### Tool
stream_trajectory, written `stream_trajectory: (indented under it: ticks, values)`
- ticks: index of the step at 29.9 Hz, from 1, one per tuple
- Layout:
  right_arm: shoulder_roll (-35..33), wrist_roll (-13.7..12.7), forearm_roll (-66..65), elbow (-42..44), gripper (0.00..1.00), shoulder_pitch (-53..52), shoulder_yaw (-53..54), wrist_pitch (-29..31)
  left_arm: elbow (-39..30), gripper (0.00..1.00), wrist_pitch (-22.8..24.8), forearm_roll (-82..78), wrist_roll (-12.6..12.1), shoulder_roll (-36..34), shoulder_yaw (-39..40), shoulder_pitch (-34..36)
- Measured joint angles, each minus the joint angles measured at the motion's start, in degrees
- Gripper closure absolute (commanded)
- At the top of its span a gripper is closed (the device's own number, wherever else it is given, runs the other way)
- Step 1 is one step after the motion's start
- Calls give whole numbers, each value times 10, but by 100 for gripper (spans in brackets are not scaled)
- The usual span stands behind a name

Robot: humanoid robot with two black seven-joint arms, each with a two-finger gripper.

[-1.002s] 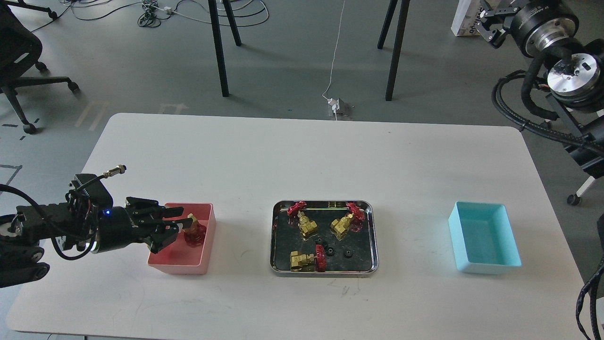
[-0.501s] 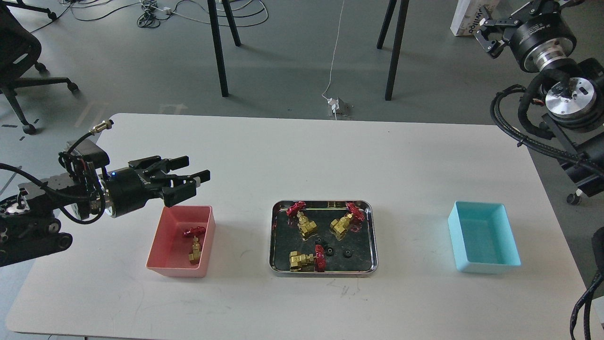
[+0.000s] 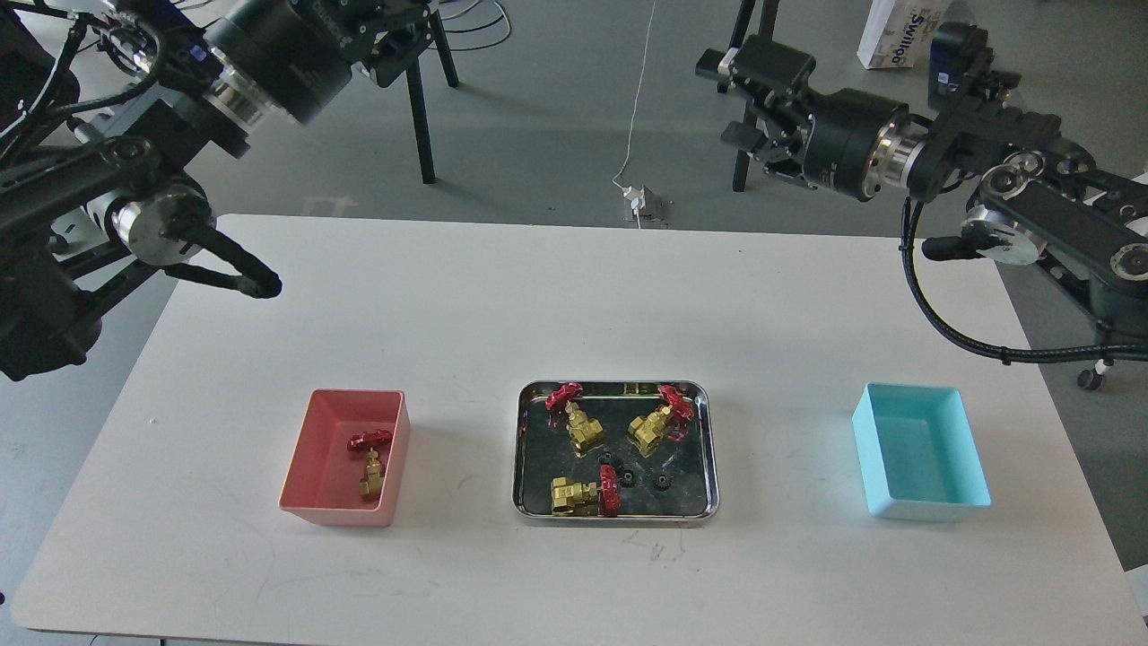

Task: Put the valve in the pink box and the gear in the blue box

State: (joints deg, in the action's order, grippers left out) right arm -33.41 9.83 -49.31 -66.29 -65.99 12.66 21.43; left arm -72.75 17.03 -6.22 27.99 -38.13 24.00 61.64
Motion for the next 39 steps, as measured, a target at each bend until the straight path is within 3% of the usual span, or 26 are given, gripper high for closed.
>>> stream_trajectory:
  ticks: [4,11,12,16,19,31,39]
  values:
    - [-24,0,-107,-84,0,-67,-160,48,41,1,64,42,0,39,23,0]
    - [25,-4,-279,-128,3,-153,-363,66,72,1,73,44,0,89,21,-26]
    - [39,-5,-293,-128,6,-156,-378,66,72,1,73,44,0,92,22,-31]
    - [92,-10,-318,-124,26,-157,-414,66,73,1,73,42,0,97,24,-47]
    - [138,-15,-321,-92,33,-155,-437,66,72,1,76,42,0,98,25,-54]
    - [263,-14,-324,26,36,-125,-447,60,70,1,79,43,0,97,27,-69]
    - [275,-14,-323,38,39,-117,-448,57,70,1,79,43,0,97,27,-74]
